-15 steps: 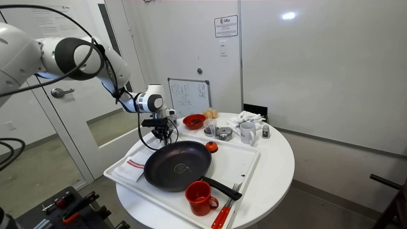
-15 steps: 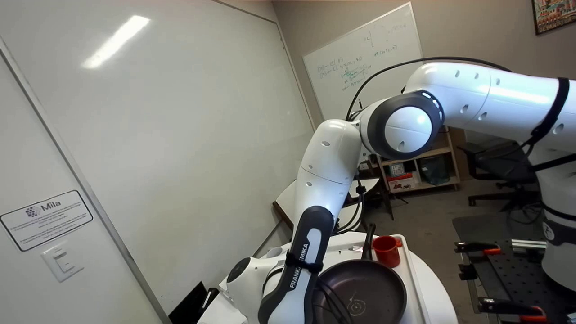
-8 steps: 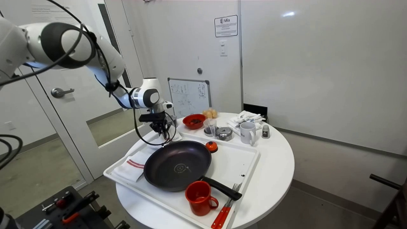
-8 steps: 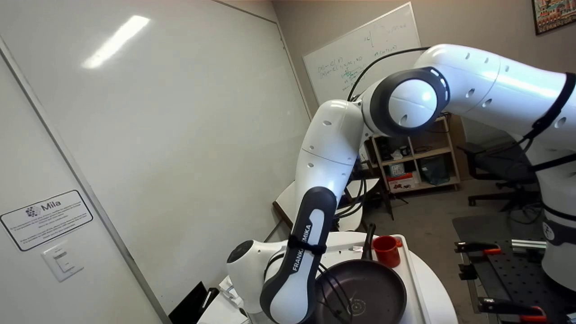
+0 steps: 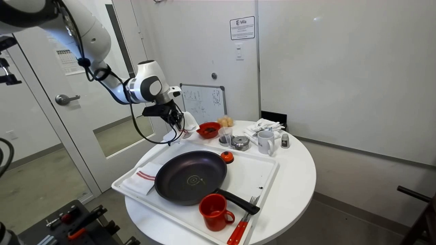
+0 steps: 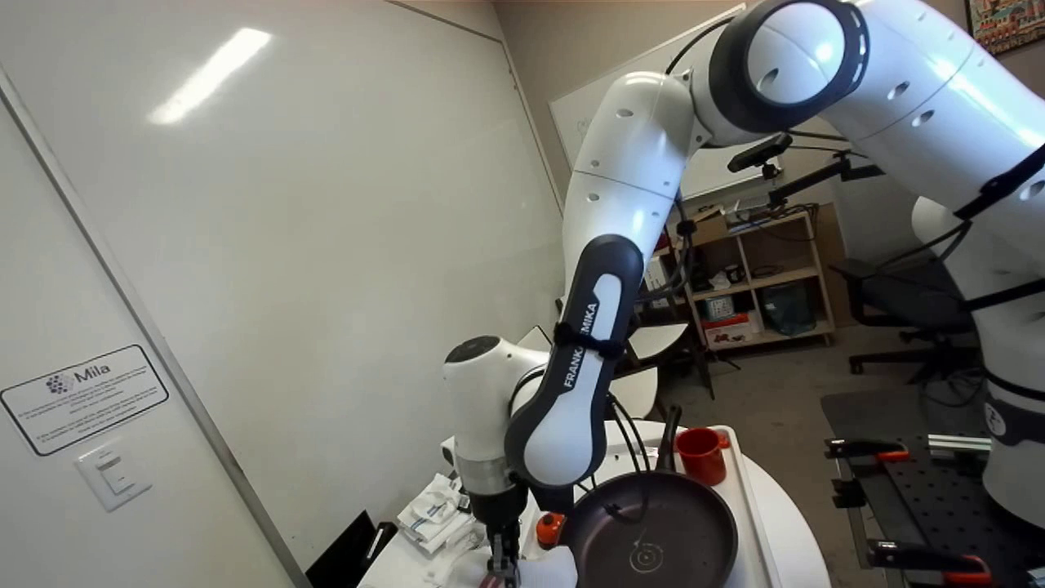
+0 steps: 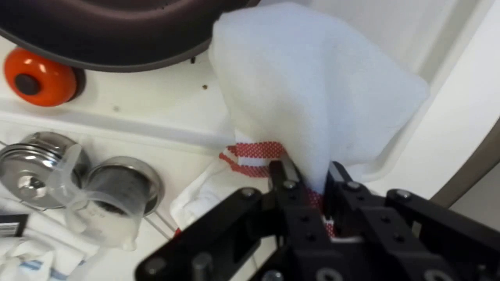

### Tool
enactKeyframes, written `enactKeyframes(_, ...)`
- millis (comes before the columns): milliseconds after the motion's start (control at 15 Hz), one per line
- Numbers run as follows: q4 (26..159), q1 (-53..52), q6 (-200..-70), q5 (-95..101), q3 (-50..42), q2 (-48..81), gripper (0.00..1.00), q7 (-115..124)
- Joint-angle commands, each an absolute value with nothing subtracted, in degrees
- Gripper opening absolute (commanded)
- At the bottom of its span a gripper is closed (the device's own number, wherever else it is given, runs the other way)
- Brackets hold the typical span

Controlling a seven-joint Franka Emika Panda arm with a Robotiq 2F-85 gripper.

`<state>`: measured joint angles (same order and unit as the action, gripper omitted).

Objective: Move the towel to the right

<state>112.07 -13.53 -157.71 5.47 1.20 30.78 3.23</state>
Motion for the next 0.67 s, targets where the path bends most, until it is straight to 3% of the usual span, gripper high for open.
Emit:
enactKeyframes(0,126.3,-11.9,-170.0,5.1,-1.4,21.2,0.04,8.3)
enactKeyframes(600,147.7,0.8,-193.4,-1.9,1.6,12.3,0.04,9.4)
